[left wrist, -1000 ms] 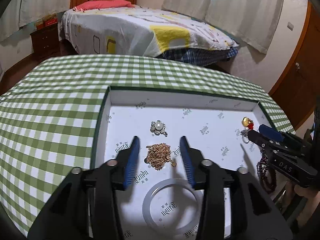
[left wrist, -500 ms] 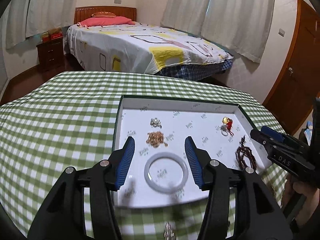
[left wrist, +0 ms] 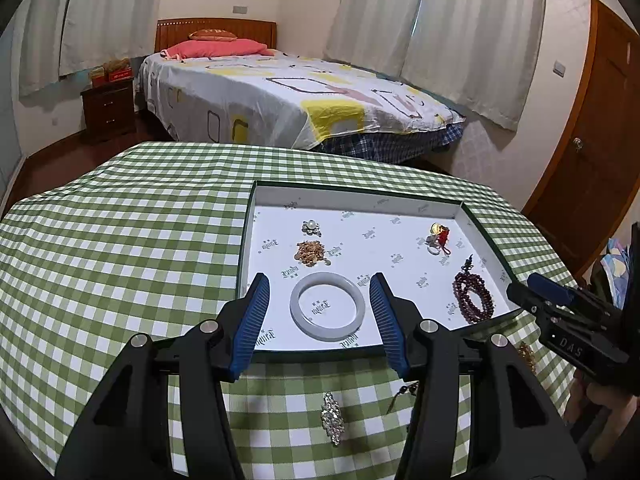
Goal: Organize jewelry
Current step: 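Lower the pearl ring into the box and open the right tool, then grasp the red-knotted gold charm with the right tool, then grasp the rhinestone silver brooch with the left tool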
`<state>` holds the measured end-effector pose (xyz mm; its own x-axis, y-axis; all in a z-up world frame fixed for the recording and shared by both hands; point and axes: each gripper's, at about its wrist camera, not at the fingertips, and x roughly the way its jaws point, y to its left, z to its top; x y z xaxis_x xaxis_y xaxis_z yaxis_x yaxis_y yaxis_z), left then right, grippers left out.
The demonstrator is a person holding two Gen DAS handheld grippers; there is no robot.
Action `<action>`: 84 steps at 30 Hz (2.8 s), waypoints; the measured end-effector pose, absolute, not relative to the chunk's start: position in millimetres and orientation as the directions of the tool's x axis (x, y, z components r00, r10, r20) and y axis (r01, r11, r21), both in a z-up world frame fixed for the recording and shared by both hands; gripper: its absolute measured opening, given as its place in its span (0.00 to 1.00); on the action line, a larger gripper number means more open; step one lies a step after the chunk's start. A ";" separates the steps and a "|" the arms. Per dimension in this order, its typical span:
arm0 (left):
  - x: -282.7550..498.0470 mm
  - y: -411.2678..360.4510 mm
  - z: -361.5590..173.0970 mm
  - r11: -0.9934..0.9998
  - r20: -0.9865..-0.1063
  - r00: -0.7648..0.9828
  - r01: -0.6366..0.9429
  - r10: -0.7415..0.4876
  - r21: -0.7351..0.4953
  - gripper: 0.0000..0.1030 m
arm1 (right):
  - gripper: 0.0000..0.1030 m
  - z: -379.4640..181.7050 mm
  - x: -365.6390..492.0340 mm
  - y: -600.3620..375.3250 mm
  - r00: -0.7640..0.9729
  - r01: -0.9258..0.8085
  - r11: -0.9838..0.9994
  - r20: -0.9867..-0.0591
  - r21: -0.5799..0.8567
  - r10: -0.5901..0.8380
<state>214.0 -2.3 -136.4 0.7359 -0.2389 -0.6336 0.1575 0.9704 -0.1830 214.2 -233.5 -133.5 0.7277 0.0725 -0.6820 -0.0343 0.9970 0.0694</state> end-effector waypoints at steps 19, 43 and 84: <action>176.3 -10.8 -179.0 0.979 -0.704 0.680 0.138 -0.203 -0.148 0.49 | 0.43 -188.1 190.6 -226.2 0.619 -0.062 0.997 -0.782 0.053 0.080; 175.2 -23.9 -212.6 0.977 -0.767 0.607 0.163 -0.208 -0.136 0.51 | 0.12 -188.5 172.4 -225.7 0.606 -0.077 0.994 -0.789 0.073 0.104; 166.6 -17.8 -185.9 0.969 -0.718 0.652 0.193 -0.245 -0.155 0.13 | 0.12 -165.7 167.2 -226.6 0.650 -0.078 0.990 -0.747 0.117 0.140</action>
<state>166.6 -17.8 -185.9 0.6517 -0.2446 -0.7180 0.1933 0.9689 -0.1547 167.2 -226.6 -165.7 0.6499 0.1396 -0.7471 -0.0778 0.9900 0.1174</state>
